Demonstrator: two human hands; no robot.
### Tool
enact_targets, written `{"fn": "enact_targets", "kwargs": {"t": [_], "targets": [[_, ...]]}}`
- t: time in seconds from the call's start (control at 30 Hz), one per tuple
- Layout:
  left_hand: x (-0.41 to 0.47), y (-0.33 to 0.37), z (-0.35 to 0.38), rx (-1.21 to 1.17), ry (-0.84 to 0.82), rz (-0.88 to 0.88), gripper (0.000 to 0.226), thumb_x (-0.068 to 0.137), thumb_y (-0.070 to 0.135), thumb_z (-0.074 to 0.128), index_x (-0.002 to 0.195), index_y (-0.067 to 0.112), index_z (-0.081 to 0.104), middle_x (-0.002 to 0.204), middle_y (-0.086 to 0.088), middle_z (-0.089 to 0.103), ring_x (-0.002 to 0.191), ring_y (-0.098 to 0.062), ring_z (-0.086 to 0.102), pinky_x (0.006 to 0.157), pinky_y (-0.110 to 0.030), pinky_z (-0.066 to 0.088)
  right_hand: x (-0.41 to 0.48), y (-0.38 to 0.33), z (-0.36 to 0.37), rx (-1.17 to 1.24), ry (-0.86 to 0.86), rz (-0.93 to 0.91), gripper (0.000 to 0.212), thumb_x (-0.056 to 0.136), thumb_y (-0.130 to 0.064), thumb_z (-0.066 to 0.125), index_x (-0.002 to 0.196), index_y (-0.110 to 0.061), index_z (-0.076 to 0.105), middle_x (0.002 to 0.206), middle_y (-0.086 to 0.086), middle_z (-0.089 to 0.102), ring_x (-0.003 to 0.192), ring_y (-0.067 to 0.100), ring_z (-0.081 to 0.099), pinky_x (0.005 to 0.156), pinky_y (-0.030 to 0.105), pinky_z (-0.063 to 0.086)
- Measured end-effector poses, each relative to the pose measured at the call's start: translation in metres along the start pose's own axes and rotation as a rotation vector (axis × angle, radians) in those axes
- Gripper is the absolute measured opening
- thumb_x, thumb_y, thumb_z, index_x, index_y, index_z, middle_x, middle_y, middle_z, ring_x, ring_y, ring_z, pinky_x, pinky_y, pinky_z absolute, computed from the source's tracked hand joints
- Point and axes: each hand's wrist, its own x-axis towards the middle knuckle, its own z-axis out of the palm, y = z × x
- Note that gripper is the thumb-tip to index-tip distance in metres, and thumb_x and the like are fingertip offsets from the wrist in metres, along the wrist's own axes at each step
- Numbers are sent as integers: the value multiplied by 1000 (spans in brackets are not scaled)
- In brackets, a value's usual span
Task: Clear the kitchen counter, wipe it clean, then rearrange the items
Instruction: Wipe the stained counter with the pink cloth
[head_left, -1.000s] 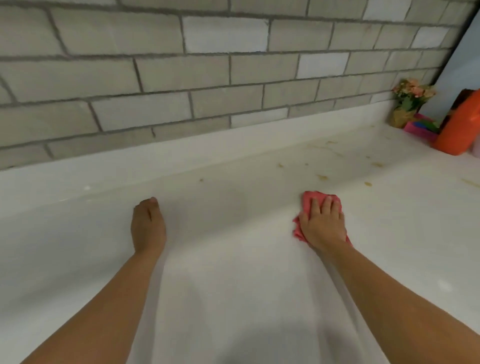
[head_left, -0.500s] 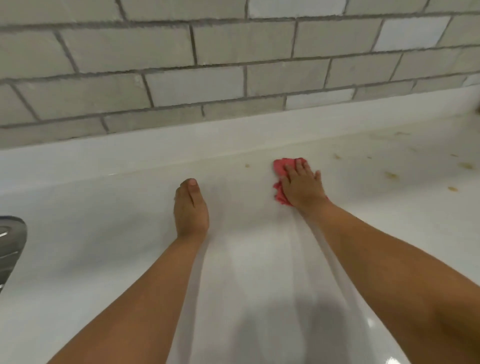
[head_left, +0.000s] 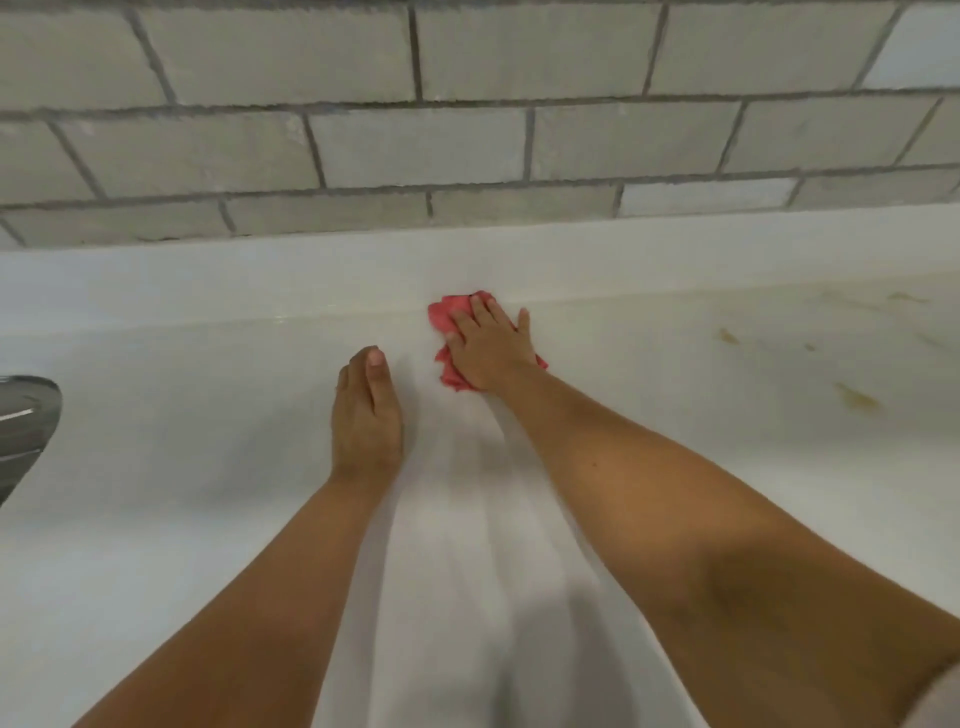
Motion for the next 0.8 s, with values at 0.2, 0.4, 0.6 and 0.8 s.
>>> {"fn": "enact_targets", "kwargs": {"t": [0.2, 0.4, 0.6, 0.8], "targets": [[2, -6, 1, -34, 2, -30, 42, 102, 29, 23, 126, 7, 50, 125, -12, 54, 121, -23, 46, 96, -21, 27, -18, 122, -21, -51, 87, 265, 50, 99, -34, 20, 149, -25, 17, 159, -2, 9, 147, 17, 1, 113, 60, -2], [0, -1, 5, -55, 20, 2, 41, 101, 27, 25, 124, 5, 51, 123, -11, 55, 120, -24, 46, 95, -18, 26, -33, 152, -37, -56, 132, 713, 62, 97, -41, 32, 147, -6, 20, 155, 21, 12, 144, 37, 8, 117, 48, 7], [2, -1, -1, -323, 168, -176, 40, 101, 32, 22, 118, 13, 53, 113, -6, 59, 106, -13, 52, 88, -15, 34, 7, -25, 7, -74, 54, 170, 58, 98, -34, 31, 149, -10, 17, 157, 14, 12, 143, 36, 9, 118, 45, 10], [12, -8, -13, -773, 401, -368, 39, 101, 36, 22, 96, 16, 54, 77, -3, 56, 77, -15, 55, 75, -20, 44, 43, -110, 19, -116, -61, -326, 59, 97, -40, 34, 149, -17, 19, 157, 5, 13, 145, 28, 8, 117, 49, 4]]}}
